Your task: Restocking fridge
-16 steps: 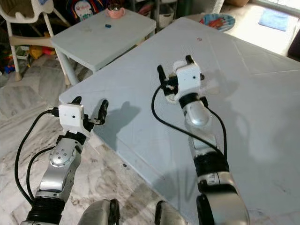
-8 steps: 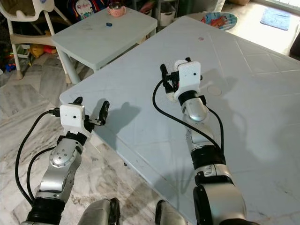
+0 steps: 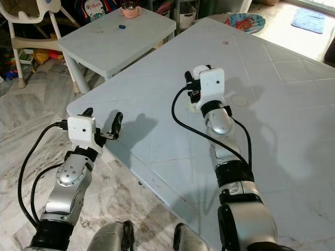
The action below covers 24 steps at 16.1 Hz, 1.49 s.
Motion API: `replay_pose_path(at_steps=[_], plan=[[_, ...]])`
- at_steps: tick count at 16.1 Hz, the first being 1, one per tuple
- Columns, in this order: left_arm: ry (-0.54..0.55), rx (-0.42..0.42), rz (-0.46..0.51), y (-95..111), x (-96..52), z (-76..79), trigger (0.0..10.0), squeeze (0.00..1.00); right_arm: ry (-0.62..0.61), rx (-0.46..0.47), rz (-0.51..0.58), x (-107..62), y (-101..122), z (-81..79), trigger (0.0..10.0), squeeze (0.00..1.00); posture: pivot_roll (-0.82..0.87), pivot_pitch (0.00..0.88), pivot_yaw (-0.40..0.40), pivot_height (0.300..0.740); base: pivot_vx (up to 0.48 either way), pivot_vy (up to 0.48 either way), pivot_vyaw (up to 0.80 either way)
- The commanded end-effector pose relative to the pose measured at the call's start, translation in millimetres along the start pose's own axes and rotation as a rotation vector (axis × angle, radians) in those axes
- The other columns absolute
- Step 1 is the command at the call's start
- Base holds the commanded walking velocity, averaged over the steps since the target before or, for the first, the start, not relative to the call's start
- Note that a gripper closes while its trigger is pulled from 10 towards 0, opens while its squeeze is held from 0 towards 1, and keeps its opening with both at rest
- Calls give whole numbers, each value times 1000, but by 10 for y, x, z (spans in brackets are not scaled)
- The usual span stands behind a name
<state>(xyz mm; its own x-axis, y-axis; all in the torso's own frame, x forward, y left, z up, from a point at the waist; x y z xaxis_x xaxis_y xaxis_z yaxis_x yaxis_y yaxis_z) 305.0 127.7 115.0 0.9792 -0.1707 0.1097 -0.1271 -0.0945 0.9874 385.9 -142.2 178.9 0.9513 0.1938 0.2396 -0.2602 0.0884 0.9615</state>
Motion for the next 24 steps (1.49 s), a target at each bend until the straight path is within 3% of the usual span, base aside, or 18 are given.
replay_pose_path(at_steps=[1,9,10,11,14,16,18,20,24], plan=[[-10,5,-5,-8,6,16,10000,0,3,-12,-10,25,0,5,0,0,36,118,21,740,0,0,0],[54,56,-54,-5,80,-59,10000,0,90,-3,38,0,162,-107,0,0,42,140,25,740,0,0,0],[66,45,-54,-9,69,-80,10000,0,104,8,41,-16,180,-113,1686,0,41,142,27,740,0,0,0],[67,45,-54,-13,51,-81,10000,0,125,14,45,-32,216,-126,10000,0,36,146,31,740,0,0,0],[56,33,-67,-36,40,-32,10000,0,204,15,69,-55,326,-202,10000,0,27,134,31,740,0,320,0],[68,27,-70,-39,51,-47,10000,0,267,15,70,-134,347,-277,10000,0,20,120,44,740,0,480,0],[69,27,-75,-63,60,-49,10000,0,283,86,45,-264,369,-320,10000,0,-4,99,58,740,0,480,0],[61,23,-81,-82,53,-40,10000,0,325,58,71,-357,425,-373,10000,0,-16,81,59,740,0,480,0],[77,12,-103,-165,33,-64,10000,0,218,154,76,-499,437,-387,10000,0,-17,42,41,740,0,480,400]])
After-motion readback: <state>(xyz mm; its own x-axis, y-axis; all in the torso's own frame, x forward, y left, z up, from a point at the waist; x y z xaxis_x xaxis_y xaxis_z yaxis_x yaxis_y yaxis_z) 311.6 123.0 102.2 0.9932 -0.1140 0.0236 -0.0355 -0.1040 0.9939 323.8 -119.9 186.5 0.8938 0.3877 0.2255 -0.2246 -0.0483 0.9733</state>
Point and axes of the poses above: a point about 5 cm out from each wrist's last joint towards the gripper, its own x axis pointing out of the wrist towards the gripper, its own y axis along the axis of the wrist's last joint, z = x × y, the point moved 2 cm from there along x, pointing out of the wrist towards the gripper, and after that the axes turned 4 degrees about x, right-handed, at the moved point
